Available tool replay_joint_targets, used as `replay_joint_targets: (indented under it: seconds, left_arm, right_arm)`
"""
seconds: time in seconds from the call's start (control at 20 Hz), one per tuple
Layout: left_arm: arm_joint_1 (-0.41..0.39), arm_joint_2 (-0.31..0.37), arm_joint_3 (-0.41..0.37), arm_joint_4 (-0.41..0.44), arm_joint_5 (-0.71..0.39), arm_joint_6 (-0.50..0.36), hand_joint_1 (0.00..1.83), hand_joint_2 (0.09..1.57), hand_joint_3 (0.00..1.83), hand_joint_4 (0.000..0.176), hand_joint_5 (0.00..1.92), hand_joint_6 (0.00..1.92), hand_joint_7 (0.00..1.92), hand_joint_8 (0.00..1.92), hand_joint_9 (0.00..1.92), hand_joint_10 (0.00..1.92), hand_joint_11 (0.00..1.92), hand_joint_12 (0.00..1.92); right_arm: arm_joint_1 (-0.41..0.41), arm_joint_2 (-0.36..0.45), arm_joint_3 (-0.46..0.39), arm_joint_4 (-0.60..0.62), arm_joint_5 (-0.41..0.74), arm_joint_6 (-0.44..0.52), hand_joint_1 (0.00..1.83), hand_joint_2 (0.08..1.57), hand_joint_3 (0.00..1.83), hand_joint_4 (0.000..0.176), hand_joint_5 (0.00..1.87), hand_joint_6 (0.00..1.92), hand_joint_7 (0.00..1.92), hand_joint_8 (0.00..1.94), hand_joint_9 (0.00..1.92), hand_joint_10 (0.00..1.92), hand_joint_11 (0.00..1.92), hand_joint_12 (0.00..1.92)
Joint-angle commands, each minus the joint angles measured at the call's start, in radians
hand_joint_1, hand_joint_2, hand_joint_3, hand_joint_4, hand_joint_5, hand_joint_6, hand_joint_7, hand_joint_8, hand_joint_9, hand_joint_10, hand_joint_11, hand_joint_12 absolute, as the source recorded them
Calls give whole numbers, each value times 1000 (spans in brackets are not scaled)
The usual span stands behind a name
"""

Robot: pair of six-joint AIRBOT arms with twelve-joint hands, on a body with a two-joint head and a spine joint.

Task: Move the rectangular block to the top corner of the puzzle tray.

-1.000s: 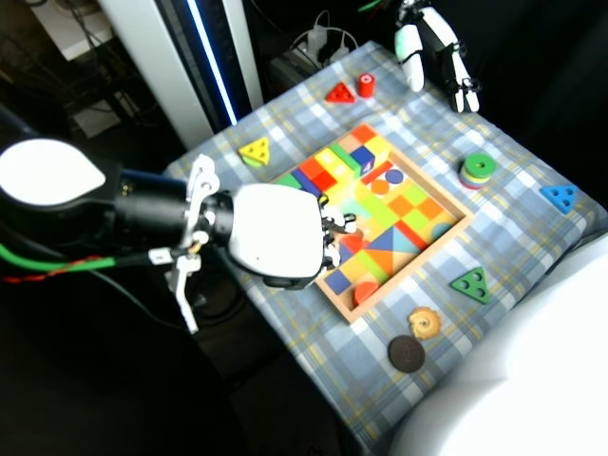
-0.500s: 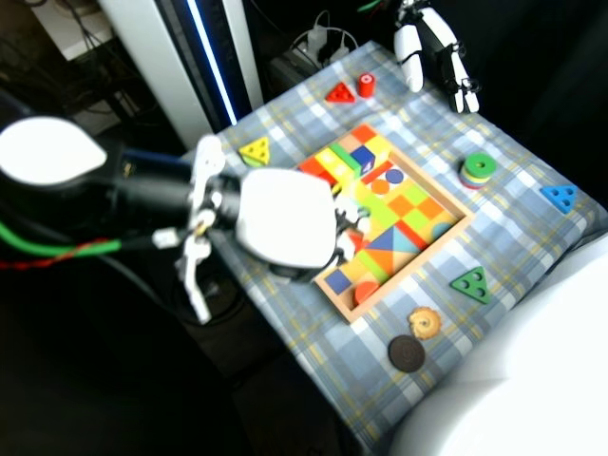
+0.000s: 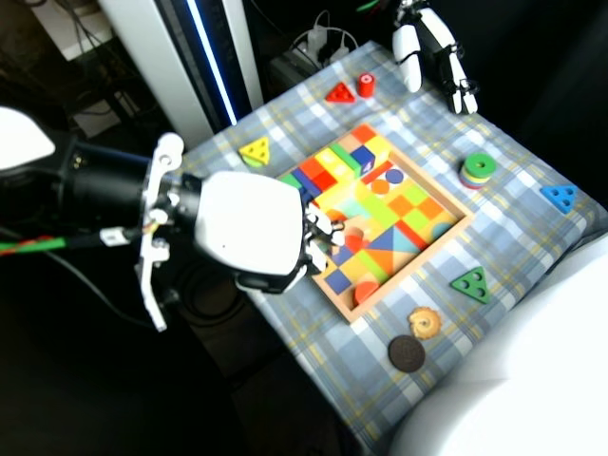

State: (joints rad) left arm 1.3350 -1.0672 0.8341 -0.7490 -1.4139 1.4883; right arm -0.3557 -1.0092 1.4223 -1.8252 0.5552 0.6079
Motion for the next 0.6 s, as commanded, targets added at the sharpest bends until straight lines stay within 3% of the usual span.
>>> replay_joint_targets:
  seconds: [0.0, 0.2, 0.25, 0.3, 0.35, 0.4, 0.45, 0.5, 0.55]
  left_arm:
    - [-6, 6, 4, 37, -111, -8, 620, 1399, 0, 100, 363, 1, 175, 0, 140, 2, 0, 219]
    - [-6, 6, 4, 38, -108, -8, 622, 1397, 0, 58, 387, 6, 186, 3, 152, 5, 0, 253]
    - [-7, 6, 5, 38, -107, -8, 616, 1402, 1, 75, 380, 2, 183, 1, 144, 1, 0, 219]
    - [-7, 5, 6, 39, -107, -8, 615, 1401, 1, 85, 380, 1, 186, 2, 143, 1, 0, 210]
    - [-8, 5, 6, 39, -107, -8, 605, 1405, 2, 76, 371, 0, 180, 0, 134, 0, 0, 201]
    - [-8, 5, 6, 39, -107, -8, 613, 1406, 1, 78, 362, 2, 177, 0, 130, 1, 0, 150]
    - [-8, 5, 6, 39, -107, -8, 616, 1406, 0, 85, 361, 1, 173, 1, 123, 1, 0, 119]
    - [-8, 5, 6, 39, -106, -8, 615, 1402, 0, 76, 368, 1, 183, 2, 127, 2, 0, 164]
    - [-8, 5, 6, 39, -106, -8, 606, 1400, 0, 74, 373, 1, 181, 0, 124, 1, 0, 156]
  right_arm:
    - [13, 2, 0, 10, -16, 12, 1610, 1181, 1, 67, 502, 2, 1214, 1941, 1390, 1921, 1448, 1921]
    - [5, -13, -2, -23, -15, 21, 1583, 1181, 0, 112, 461, 0, 1170, 1941, 1366, 1921, 1444, 1921]
    - [0, -19, 1, -25, -15, 21, 1589, 1177, 0, 80, 450, 0, 1202, 1941, 1389, 1921, 1453, 1921]
    - [-2, -24, 4, -26, -15, 21, 1603, 1177, 0, 64, 454, 2, 1239, 1941, 1420, 1921, 1478, 1921]
    - [-3, -29, 7, -26, -15, 21, 1574, 1191, 4, 88, 455, 1, 1228, 1941, 1399, 1921, 1453, 1921]
    - [-3, -32, 10, -26, -15, 21, 1592, 1190, 3, 87, 459, 2, 1243, 1941, 1407, 1921, 1457, 1921]
    - [-3, -34, 12, -26, -15, 21, 1600, 1192, 3, 74, 457, 0, 1246, 1941, 1409, 1921, 1459, 1921]
    - [-6, -36, 14, -26, -15, 21, 1578, 1198, 5, 68, 452, 0, 1239, 1941, 1401, 1921, 1450, 1921]
    - [-9, -37, 15, -28, -15, 21, 1521, 1214, 9, 88, 447, 0, 1189, 1941, 1345, 1921, 1394, 1921]
